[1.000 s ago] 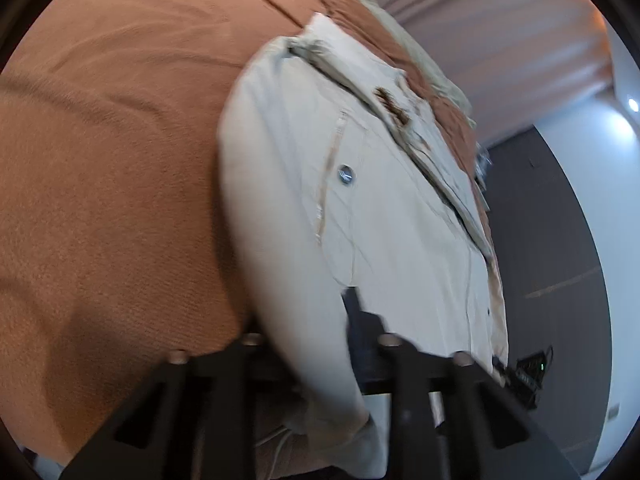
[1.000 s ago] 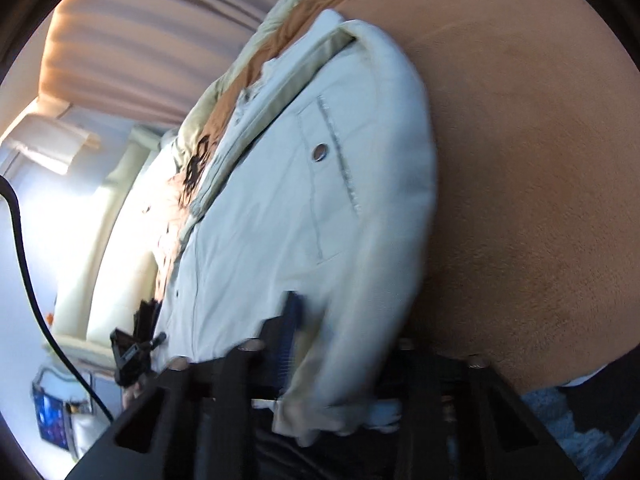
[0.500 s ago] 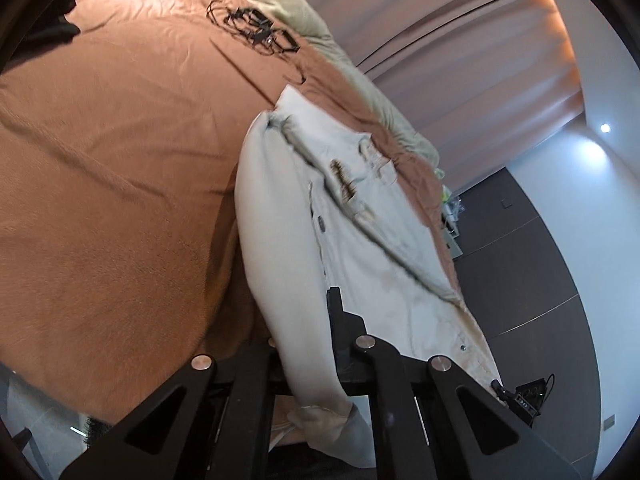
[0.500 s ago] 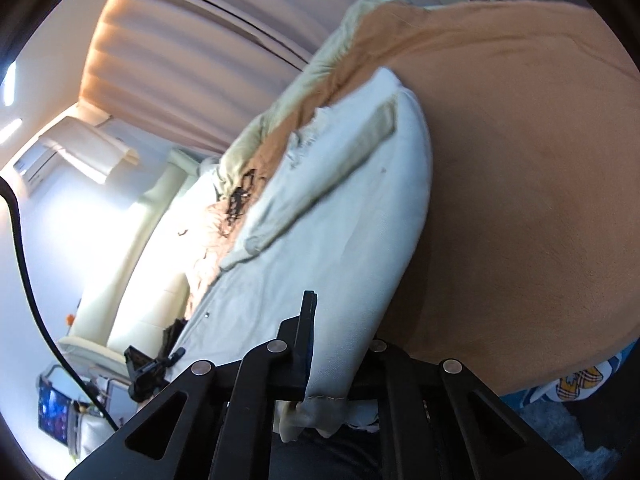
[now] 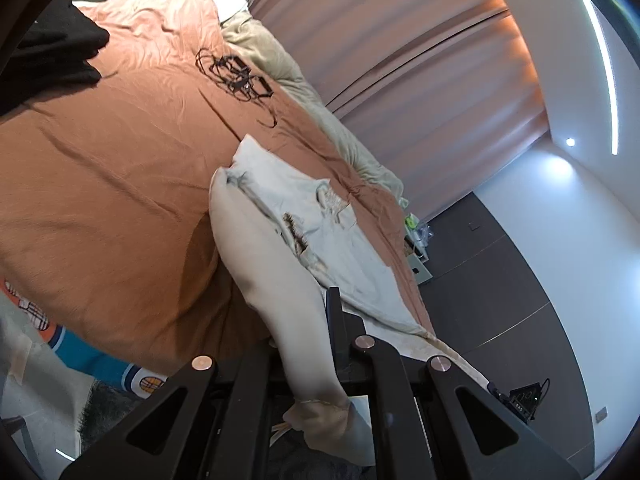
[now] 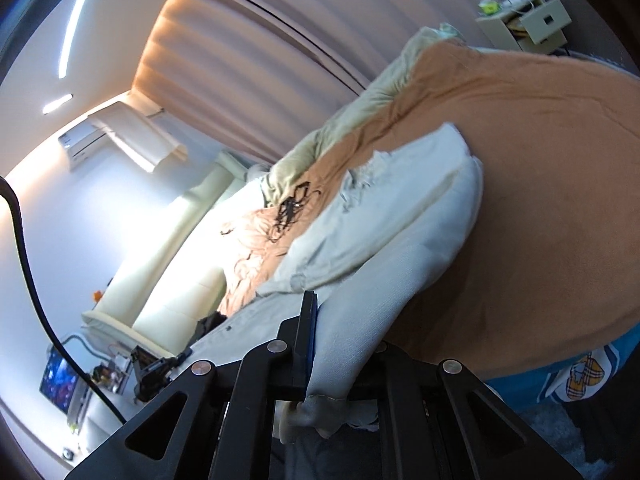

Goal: Fold large clothes

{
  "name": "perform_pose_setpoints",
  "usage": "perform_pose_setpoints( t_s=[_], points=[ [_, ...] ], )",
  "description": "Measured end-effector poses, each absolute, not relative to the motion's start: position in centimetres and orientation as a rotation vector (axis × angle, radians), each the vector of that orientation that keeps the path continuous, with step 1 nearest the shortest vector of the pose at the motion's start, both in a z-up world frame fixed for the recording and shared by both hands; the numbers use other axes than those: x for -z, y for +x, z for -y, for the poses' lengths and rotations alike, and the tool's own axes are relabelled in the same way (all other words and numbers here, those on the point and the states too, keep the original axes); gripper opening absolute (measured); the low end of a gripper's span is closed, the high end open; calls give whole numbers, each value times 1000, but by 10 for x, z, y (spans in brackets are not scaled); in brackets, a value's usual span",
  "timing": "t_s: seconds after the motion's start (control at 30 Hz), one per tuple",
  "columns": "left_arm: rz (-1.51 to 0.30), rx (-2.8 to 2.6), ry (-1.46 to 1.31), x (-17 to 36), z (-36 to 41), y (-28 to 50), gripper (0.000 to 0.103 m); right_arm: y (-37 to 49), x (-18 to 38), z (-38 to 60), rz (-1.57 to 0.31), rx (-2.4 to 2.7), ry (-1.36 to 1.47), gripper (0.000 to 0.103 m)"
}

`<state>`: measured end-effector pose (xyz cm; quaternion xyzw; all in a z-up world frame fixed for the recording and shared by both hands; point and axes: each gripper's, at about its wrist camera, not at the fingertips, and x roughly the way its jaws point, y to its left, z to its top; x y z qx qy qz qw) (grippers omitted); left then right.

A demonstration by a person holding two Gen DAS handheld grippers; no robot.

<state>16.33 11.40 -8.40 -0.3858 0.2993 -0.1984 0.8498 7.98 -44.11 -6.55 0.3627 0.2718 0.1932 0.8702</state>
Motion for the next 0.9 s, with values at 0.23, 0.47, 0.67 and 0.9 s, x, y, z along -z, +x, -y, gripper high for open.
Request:
perform_pose_setpoints(
  t_s=[0.23,0.47,0.67,0.9],
  points=[
    [-589,423,-797,72,-125,131,7,50,48,435,-534,-435,730,10],
    [-521,457,-778,50,-125,96,7,18,30,425,-495,-482,712,10],
    [-493,461,-759,40,-130,77,7,7,19,424,-481,-474,667,10],
    [-496,448,-748,34,-129,100,7,22,24,433,-486,-447,695,10]
  ],
)
